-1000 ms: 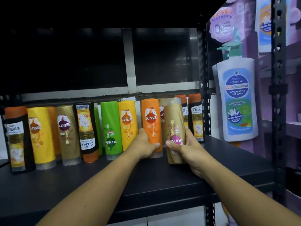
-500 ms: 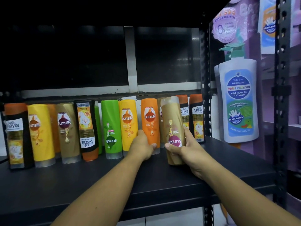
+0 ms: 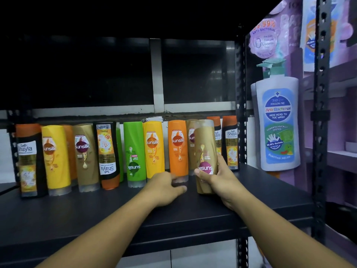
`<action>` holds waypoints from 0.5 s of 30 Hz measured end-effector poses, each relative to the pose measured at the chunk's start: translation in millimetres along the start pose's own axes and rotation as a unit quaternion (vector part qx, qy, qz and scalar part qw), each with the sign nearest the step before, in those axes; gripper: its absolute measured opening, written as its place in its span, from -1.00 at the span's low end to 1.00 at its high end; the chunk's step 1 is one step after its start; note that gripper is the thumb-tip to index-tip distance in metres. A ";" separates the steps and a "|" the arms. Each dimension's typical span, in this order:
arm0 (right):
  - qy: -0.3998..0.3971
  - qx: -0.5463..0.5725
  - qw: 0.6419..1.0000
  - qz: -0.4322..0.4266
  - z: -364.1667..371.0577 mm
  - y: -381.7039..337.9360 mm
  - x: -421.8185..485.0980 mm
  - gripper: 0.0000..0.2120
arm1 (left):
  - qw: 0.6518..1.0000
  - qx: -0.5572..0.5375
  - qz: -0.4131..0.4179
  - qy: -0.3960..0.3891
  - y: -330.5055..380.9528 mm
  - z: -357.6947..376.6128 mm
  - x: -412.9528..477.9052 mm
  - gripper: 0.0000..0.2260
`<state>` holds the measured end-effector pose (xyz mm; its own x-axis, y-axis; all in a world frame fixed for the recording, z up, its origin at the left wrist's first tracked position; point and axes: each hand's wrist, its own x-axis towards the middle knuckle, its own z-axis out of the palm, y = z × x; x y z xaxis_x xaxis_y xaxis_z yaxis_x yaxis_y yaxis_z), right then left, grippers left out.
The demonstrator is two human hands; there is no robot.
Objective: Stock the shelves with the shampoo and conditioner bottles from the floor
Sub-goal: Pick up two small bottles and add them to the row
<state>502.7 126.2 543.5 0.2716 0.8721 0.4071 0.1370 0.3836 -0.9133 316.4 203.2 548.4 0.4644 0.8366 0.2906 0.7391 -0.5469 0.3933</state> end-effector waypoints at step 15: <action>0.083 -0.252 0.964 0.031 -19.4 -32.8 -39.2 -0.37 | 0.998 0.014 -0.007 -0.065 -0.4 -4.6 -31.9 -0.35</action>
<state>506.1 73.5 557.8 0.4379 0.8118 0.3864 0.5494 0.0986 -0.8297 299.0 176.6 543.0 0.5125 0.8419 0.1690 0.7579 -0.5360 0.3719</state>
